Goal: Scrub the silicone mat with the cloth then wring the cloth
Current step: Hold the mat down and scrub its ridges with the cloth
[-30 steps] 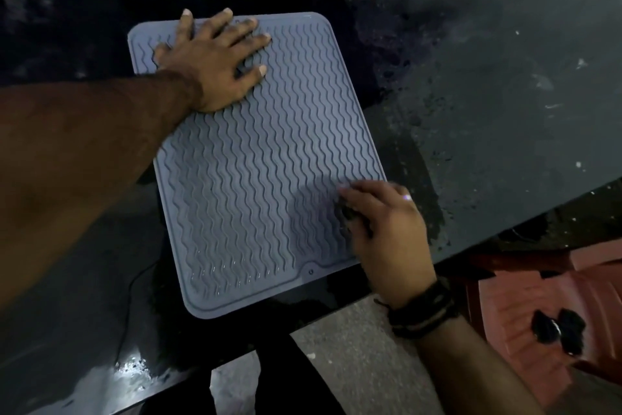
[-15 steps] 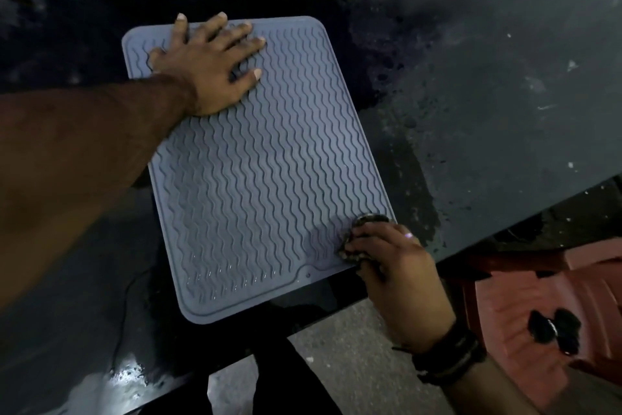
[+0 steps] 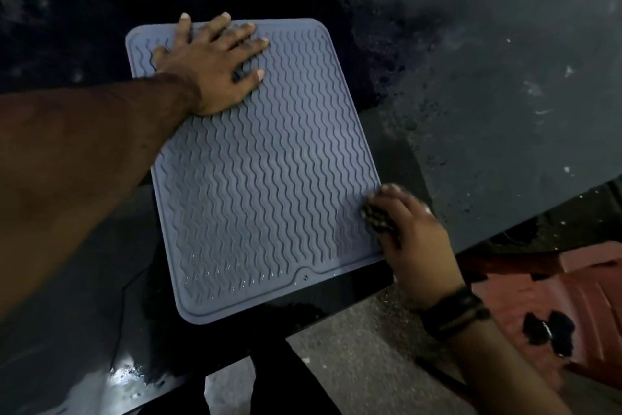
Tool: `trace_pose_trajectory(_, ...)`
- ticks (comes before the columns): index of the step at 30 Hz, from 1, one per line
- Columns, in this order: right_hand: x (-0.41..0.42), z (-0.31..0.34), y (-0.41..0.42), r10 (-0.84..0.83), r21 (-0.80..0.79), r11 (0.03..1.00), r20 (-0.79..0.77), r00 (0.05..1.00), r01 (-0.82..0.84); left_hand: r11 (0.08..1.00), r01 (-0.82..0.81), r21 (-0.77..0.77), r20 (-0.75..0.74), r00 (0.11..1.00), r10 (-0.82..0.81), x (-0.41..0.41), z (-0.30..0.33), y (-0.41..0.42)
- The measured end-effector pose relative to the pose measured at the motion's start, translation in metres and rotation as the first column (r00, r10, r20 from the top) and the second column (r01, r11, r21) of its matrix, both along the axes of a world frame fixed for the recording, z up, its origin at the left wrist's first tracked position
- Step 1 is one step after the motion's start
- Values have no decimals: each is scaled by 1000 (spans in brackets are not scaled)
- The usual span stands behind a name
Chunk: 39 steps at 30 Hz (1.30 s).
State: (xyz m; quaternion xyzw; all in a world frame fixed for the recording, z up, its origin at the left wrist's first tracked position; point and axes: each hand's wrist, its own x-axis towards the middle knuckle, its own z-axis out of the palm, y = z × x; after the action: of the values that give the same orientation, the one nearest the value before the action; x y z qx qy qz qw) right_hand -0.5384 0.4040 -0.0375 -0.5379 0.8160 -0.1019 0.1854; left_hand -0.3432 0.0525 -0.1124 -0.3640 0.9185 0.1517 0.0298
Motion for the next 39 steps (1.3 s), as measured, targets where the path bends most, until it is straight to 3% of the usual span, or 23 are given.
trace_pose_trajectory(4, 2, 6, 18, -50, 44, 998, 21, 998, 49, 1000, -3, 6, -8, 1000, 3, 1, -1, -1)
trace_pose_trajectory(9, -11, 8, -49, -59, -130, 990, -29, 998, 55, 1000, -15, 19, -16, 1000, 16, 1, 0, 1)
trace_pose_trajectory(13, -2, -12, -86, 46, -16, 999, -88, 995, -48, 1000, -17, 15, -9, 1000, 17, -1, 1, 2)
trace_pose_trajectory(25, 19, -10, 21, -12, 1, 1000, -74, 997, 12, 999, -23, 47, 13, 1000, 22, 0, 1, 0)
trace_pose_trajectory(34, 36, 0, 49, -75, 71, 994, -75, 994, 80, 996, -34, 84, 38, 999, 31, 0, 3, -4)
trace_pose_trajectory(39, 45, 7, 54, -64, 123, 989, -110, 992, 77, 997, 28, 73, 129, 991, -37, -6, 15, -3)
